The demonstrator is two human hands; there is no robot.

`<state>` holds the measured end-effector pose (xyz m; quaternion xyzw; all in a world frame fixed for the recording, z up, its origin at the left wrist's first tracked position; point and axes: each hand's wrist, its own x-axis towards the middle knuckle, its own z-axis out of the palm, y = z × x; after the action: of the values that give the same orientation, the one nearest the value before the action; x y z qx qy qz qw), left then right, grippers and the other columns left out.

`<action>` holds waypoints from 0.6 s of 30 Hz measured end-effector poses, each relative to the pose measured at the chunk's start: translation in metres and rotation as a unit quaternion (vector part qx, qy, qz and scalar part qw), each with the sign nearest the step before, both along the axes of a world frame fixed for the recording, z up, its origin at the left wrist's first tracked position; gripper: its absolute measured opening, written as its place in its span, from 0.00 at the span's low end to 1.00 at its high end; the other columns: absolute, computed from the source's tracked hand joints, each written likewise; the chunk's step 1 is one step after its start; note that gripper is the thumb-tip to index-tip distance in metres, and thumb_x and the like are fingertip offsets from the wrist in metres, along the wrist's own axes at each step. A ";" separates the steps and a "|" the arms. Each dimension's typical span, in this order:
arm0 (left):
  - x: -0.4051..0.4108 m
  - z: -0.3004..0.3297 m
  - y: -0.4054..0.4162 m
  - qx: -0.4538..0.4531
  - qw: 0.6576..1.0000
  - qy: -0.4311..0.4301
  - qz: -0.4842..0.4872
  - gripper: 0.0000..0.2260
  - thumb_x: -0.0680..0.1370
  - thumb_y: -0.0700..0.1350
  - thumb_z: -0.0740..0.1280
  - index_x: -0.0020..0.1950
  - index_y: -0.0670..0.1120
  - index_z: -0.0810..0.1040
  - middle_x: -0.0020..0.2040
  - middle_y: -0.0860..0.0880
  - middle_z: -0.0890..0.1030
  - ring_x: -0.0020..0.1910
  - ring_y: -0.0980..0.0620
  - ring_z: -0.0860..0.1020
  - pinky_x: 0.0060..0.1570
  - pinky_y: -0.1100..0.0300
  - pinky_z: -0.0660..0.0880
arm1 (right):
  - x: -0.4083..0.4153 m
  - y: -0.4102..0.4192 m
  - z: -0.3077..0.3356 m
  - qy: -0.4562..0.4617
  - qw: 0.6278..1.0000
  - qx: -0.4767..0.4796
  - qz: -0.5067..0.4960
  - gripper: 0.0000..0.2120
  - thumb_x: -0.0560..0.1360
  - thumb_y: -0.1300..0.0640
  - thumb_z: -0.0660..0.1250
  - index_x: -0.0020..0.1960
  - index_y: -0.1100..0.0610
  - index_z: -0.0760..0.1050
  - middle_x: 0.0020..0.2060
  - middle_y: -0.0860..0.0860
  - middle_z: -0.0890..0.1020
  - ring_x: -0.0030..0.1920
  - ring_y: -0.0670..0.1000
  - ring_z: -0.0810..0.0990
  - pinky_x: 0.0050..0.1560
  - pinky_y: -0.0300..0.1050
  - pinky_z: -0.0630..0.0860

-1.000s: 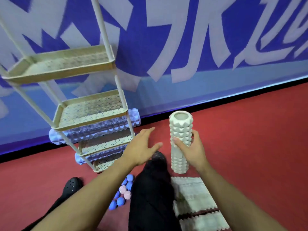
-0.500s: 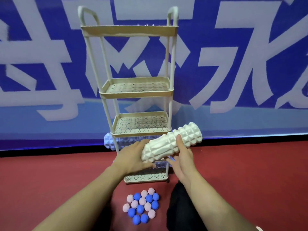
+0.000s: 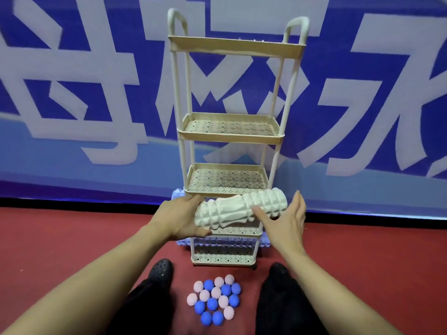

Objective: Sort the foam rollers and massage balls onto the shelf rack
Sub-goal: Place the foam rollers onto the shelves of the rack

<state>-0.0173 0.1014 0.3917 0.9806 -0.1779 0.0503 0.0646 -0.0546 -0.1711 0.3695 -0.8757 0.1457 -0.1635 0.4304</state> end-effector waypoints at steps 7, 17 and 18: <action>0.014 0.006 0.013 0.079 0.992 -0.082 -0.059 0.38 0.64 0.74 0.64 0.70 0.57 0.70 0.58 0.56 0.80 0.59 0.50 0.77 0.49 0.54 0.76 | 0.052 0.004 0.021 0.028 0.860 -0.390 0.328 0.44 0.67 0.21 0.60 0.76 0.43 0.64 0.71 0.44 0.73 0.74 0.50 0.67 0.77 0.56 0.53; 0.049 -0.024 0.020 0.009 0.994 -0.103 -0.046 0.37 0.69 0.69 0.71 0.72 0.51 0.71 0.63 0.52 0.77 0.60 0.46 0.76 0.53 0.50 0.75 | 0.119 0.015 0.015 0.032 0.819 -0.437 0.371 0.39 0.63 0.21 0.62 0.66 0.44 0.67 0.58 0.45 0.80 0.55 0.53 0.79 0.52 0.51 0.75; 0.053 -0.029 0.020 -0.009 0.994 -0.102 -0.032 0.35 0.72 0.67 0.70 0.73 0.50 0.70 0.66 0.51 0.75 0.63 0.45 0.75 0.54 0.49 0.76 | 0.126 0.014 0.014 0.026 0.816 -0.454 0.358 0.39 0.64 0.21 0.61 0.65 0.45 0.68 0.57 0.46 0.80 0.56 0.53 0.80 0.51 0.50 0.74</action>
<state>0.0360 0.1219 0.3630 0.9636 -0.2140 0.1497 0.0565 0.0711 -0.1571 0.3831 -0.9659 -0.2578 -0.0226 0.0085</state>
